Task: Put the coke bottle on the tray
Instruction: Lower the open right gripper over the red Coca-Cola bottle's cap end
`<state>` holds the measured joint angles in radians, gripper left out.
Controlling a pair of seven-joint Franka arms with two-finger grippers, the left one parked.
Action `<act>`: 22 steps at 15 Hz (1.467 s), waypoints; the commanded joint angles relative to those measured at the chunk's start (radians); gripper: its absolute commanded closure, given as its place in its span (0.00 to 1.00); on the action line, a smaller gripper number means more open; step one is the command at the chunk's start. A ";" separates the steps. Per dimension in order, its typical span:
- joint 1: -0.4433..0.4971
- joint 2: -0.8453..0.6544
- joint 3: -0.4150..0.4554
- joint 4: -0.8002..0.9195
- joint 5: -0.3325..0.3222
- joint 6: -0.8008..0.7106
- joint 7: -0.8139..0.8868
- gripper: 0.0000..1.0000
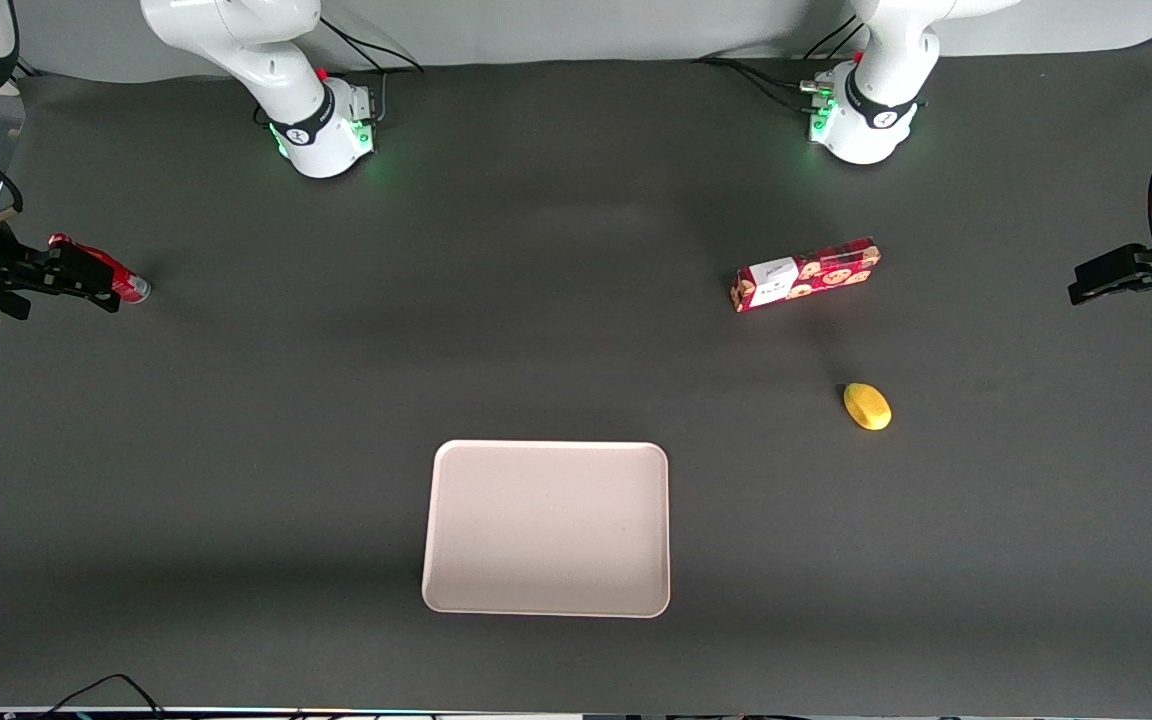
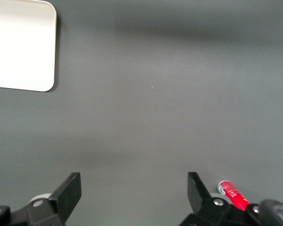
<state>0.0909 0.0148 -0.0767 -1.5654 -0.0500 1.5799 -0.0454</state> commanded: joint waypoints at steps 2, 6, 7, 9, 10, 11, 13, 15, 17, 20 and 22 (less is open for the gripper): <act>0.000 0.025 0.002 0.051 0.016 -0.063 0.035 0.00; -0.022 0.022 -0.017 0.047 0.018 -0.066 0.009 0.00; -0.034 0.028 -0.035 0.039 0.016 -0.073 -0.016 0.00; -0.054 0.025 -0.118 0.009 0.016 -0.141 -0.185 0.00; -0.053 0.018 -0.182 -0.039 0.016 -0.135 -0.262 0.00; -0.048 0.011 -0.252 -0.077 0.013 -0.108 -0.302 0.00; -0.043 -0.004 -0.304 -0.175 -0.081 -0.036 -0.365 0.00; -0.052 -0.060 -0.310 -0.322 -0.172 0.116 -0.382 0.00; -0.056 -0.116 -0.371 -0.485 -0.183 0.269 -0.416 0.00; -0.057 -0.141 -0.454 -0.657 -0.198 0.458 -0.476 0.00; -0.057 -0.141 -0.500 -0.706 -0.211 0.505 -0.493 0.00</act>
<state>0.0207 -0.0607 -0.5136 -2.1544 -0.2326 2.0017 -0.4970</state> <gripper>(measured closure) 0.000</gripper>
